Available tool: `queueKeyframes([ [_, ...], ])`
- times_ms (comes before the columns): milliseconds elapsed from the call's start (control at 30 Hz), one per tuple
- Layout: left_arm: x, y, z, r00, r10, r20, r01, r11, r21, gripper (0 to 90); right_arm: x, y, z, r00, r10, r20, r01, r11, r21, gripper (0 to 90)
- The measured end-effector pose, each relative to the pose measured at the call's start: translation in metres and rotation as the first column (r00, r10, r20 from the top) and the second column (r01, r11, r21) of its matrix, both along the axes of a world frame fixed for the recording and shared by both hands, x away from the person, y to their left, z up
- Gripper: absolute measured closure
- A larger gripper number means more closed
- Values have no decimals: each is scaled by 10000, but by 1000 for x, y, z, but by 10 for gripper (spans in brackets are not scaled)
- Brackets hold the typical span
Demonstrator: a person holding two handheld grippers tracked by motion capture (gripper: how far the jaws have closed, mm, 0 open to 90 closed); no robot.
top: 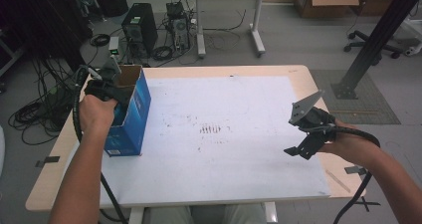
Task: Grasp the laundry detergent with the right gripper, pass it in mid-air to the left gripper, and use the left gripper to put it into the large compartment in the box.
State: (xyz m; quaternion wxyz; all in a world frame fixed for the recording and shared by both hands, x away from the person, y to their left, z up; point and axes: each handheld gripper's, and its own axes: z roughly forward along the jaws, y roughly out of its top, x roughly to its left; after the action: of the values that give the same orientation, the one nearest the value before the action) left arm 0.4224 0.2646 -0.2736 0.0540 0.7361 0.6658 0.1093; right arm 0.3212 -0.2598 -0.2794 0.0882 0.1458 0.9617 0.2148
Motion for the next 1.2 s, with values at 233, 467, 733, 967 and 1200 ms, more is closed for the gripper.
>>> queueKeyframes([
  [233, -1, 1, 10, 9999, -33, 118, 34, 10000, -50, 263, -1, 0, 3, 10000, -40, 70, 39, 10000, 64, 76],
  [467, -4, 2, 24, 9994, -76, 331, 79, 9999, -90, 200, -2, -1, 5, 9999, -61, 112, 60, 9999, 95, 76],
  [733, -12, 0, 52, 9971, -328, 684, 332, 9994, -52, 176, -5, -1, 9, 9998, -24, 195, 22, 10000, 83, 77],
  [967, -22, -12, 72, 9930, -867, 806, 879, 9961, -110, 129, -9, 2, 15, 9993, -25, 367, 18, 9998, 184, 78],
  [1200, -34, -34, 92, 9795, -1713, 1060, 1724, 9850, -7, 93, -12, 3, 18, 9992, -59, 389, 53, 9998, 168, 76],
])
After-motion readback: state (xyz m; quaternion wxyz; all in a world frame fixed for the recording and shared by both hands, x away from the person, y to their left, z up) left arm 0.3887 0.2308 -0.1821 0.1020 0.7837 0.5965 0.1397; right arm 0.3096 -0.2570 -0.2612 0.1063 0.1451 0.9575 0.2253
